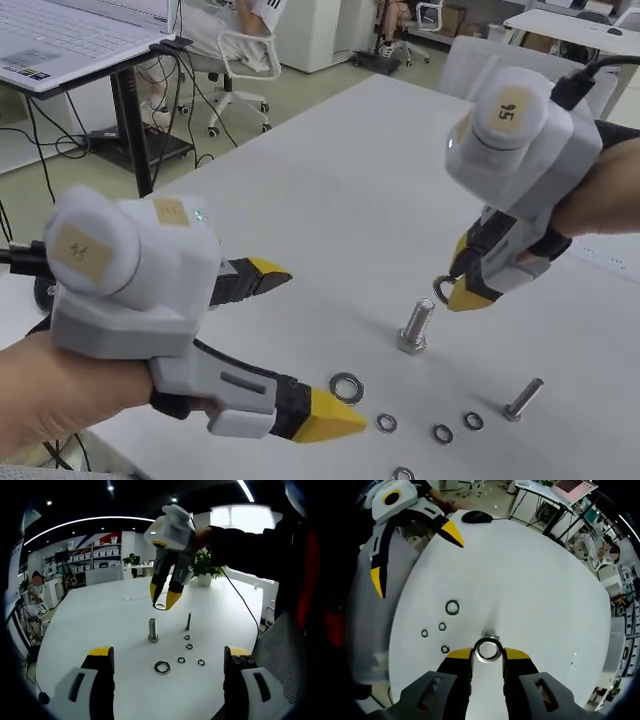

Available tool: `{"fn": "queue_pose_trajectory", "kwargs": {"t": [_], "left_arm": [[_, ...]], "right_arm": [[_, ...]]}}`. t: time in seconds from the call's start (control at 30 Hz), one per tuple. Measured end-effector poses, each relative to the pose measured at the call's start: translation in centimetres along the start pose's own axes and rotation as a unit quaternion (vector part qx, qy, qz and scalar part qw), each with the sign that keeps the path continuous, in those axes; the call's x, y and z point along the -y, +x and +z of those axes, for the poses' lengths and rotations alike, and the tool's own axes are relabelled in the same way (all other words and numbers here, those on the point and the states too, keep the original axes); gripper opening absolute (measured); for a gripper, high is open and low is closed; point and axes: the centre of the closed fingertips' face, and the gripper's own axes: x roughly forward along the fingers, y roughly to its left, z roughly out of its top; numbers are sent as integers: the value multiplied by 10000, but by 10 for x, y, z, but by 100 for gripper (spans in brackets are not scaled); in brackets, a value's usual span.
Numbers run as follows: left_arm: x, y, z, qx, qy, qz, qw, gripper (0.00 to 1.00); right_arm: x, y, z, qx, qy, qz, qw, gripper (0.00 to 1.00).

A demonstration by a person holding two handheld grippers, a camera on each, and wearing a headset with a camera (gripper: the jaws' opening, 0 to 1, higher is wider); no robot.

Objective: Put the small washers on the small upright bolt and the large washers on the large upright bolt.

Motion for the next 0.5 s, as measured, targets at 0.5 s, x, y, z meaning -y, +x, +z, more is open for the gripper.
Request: {"fn": "queue_pose_trajectory", "kwargs": {"t": [0.5], "left_arm": [[-11, -4, 14, 30, 80, 95, 9999, 91]], "right_arm": [[2, 21, 0, -110, -67, 217, 9997, 24]]}}
